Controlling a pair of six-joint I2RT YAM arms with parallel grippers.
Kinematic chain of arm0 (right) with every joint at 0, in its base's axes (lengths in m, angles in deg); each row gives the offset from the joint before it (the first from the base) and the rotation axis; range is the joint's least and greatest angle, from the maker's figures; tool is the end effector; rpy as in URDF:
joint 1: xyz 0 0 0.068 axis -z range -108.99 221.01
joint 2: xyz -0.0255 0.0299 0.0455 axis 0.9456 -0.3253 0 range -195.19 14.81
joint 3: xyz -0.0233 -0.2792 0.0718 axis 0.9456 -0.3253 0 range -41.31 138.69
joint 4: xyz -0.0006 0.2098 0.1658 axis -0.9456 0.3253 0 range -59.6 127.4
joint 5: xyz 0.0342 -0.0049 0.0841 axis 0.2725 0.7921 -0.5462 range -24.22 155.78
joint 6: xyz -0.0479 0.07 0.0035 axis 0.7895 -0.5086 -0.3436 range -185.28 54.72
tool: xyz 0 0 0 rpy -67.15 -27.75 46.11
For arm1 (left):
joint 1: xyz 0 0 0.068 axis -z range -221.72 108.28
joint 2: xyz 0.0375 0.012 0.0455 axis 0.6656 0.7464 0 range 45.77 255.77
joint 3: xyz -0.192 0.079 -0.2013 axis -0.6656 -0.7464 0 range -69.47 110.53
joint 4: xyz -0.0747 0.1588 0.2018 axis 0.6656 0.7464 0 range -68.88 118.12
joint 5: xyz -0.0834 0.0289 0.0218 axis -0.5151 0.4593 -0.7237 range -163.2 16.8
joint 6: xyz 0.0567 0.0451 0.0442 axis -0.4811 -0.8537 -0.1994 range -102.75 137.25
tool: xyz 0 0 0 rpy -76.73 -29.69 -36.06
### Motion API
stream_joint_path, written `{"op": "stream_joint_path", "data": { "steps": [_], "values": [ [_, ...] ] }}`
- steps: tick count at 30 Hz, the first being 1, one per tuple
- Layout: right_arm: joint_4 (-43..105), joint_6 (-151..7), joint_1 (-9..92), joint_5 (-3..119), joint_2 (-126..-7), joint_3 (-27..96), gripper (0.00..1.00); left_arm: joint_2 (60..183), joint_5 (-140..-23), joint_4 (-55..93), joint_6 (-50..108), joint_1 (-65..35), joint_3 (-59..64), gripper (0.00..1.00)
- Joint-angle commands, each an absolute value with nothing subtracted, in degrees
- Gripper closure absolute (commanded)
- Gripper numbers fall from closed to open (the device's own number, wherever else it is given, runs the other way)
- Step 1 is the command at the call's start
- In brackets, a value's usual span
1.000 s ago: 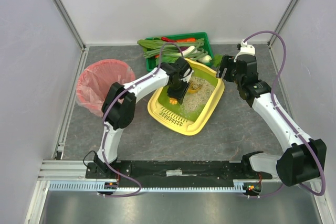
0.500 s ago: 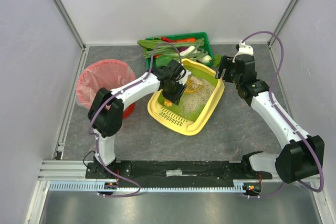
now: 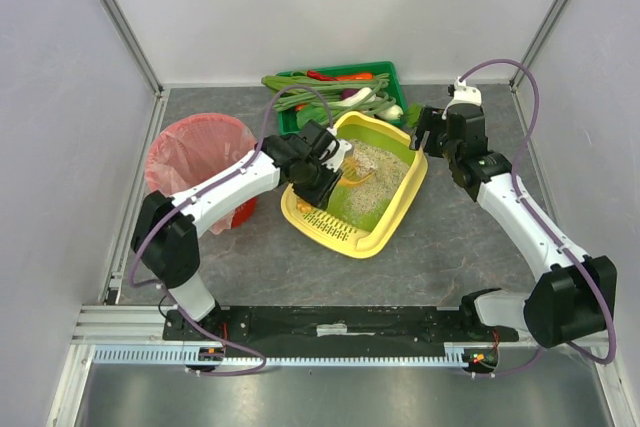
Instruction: Clean the litter box
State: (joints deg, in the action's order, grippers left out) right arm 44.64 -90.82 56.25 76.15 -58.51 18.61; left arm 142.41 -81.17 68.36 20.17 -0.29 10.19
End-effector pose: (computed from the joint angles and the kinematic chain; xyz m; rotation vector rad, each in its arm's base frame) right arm 0.3209 0.0707 0.3143 0.3046 2.0316 0.2527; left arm 0.2740 -0.2557 0.2433 0.9473 2.5790 -0.4145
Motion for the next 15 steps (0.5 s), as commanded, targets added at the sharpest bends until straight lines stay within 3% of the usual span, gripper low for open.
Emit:
{"op": "stream_joint_path", "data": {
  "steps": [1, 15],
  "values": [
    [43.23, -91.39, 56.51, 75.54, -59.72, 20.83, 0.18, 145.07, -81.72, 73.65, 17.86, 0.64, 15.07, 0.98],
    [42.96, -91.65, 56.51, 75.01, -59.90, 21.27, 0.18, 138.23, -84.08, 70.95, 22.25, 0.64, 8.76, 0.98]
  ]
}}
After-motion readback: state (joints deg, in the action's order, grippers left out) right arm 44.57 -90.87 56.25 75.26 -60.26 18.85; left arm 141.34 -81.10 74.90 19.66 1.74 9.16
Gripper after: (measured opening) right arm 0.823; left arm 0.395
